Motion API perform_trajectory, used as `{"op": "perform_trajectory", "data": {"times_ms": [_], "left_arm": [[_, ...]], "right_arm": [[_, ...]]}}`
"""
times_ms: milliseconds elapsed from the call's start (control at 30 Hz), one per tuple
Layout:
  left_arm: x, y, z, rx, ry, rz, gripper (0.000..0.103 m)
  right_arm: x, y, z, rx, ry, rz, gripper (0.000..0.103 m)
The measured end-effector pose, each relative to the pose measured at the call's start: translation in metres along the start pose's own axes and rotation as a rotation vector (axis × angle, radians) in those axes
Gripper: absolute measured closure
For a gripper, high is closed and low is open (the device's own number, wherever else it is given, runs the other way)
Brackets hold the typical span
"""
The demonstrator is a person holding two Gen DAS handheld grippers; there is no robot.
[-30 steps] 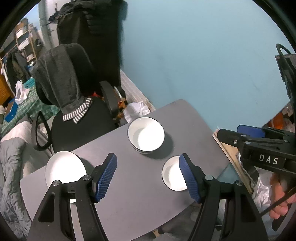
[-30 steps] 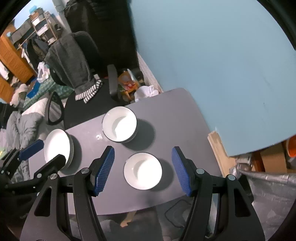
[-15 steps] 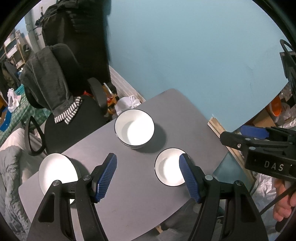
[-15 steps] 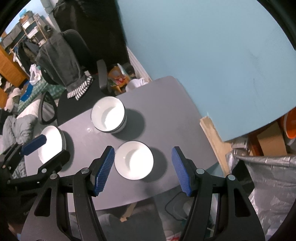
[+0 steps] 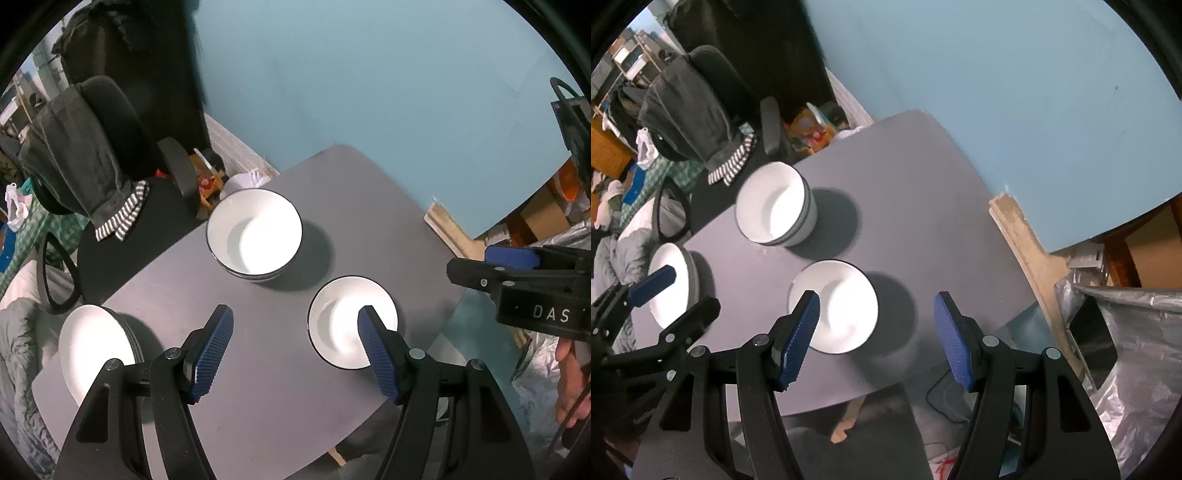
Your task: Organize plates and bowls
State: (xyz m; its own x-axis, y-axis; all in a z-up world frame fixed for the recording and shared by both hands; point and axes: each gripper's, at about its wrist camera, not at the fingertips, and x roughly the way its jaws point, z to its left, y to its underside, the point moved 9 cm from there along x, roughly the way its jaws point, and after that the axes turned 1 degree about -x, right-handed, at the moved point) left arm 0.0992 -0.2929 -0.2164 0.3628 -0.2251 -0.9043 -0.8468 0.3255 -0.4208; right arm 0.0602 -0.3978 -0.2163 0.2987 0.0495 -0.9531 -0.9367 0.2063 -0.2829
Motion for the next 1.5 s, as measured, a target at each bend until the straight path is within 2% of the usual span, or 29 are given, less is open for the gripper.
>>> {"op": "perform_trajectory", "data": {"times_ms": [233,700,1067,1200,1300,1500], "left_arm": [[0.027,0.002,-0.003,0.008,0.01,0.019,0.032],[0.107,0.029,0.001,-0.13,0.061,0.152,0.032],[0.139,0.041,-0.006,-0.066,0.017,0.191,0.032],[0.147,0.048,-0.006,-0.078,0.023,0.221,0.033],[0.15,0.049,-0.008,-0.088,0.033,0.239,0.043],[0.15,0.055,-0.006,-0.107,0.049,0.253,0.053]], "right_arm": [[0.033,0.004,-0.006,-0.015,-0.01,0.037,0.04],[0.109,0.019,-0.005,-0.094,-0.017,0.122,0.04],[0.143,0.027,-0.007,-0.095,-0.054,0.168,0.04],[0.153,0.028,-0.007,-0.094,-0.057,0.191,0.045],[0.156,0.031,-0.006,-0.084,-0.079,0.211,0.052],[0.154,0.03,-0.003,-0.085,-0.098,0.21,0.065]]}}
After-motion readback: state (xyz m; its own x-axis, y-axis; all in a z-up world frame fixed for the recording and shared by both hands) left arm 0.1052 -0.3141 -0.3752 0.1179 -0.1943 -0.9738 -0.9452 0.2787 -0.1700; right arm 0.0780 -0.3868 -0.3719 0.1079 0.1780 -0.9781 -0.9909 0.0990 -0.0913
